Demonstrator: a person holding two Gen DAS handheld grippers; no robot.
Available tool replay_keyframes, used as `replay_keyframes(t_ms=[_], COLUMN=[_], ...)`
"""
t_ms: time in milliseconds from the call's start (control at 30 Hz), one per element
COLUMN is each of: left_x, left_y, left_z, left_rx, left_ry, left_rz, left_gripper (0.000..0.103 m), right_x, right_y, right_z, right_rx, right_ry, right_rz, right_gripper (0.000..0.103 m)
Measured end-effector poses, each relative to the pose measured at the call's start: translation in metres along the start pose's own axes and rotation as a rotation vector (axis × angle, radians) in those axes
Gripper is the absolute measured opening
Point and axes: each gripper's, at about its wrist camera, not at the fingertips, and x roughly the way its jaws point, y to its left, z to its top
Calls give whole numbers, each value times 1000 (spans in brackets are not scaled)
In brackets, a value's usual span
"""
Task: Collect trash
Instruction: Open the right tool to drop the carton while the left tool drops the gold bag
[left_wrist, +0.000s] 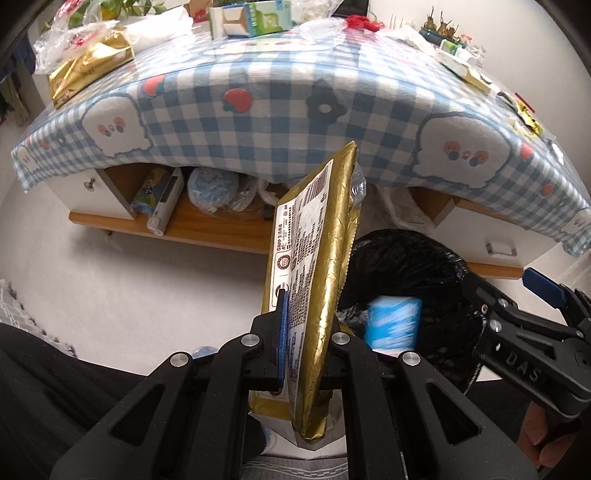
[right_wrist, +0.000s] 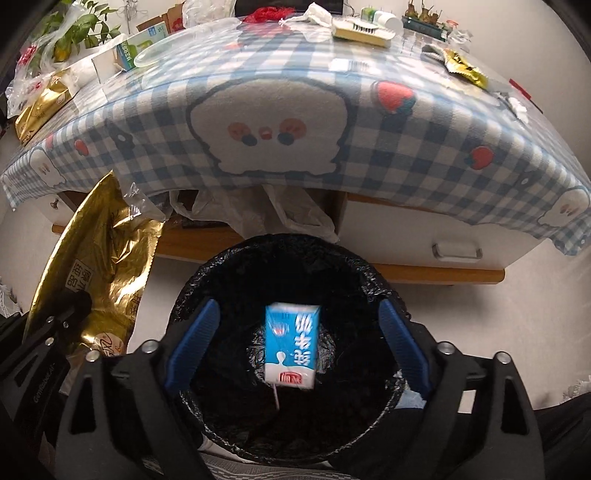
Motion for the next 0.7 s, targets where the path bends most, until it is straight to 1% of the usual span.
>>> replay_keyframes(t_ms=[200, 333, 433, 567, 700], left_x=[-2, 0, 3, 10, 18], left_y=[-18, -36, -50, -70, -89], left_z=[3, 2, 1, -1, -7], left_rx=[20, 41, 64, 96, 123], left_ry=[-15, -8, 1, 5, 26], left_rz=[-42, -58, -66, -73, -78], left_gripper=[7, 7, 7, 7, 7], right_x=[-16, -24, -29, -31, -32], right_y=[-27, -50, -66, -84, -105], right_z=[-1, -2, -5, -9, -14], right_rx=[27, 48, 85, 102, 144], right_ry=[-23, -29, -34, -33, -29], right_rz=[-40, -65, -50, -59, -64], right_gripper=[95, 95, 95, 95, 95])
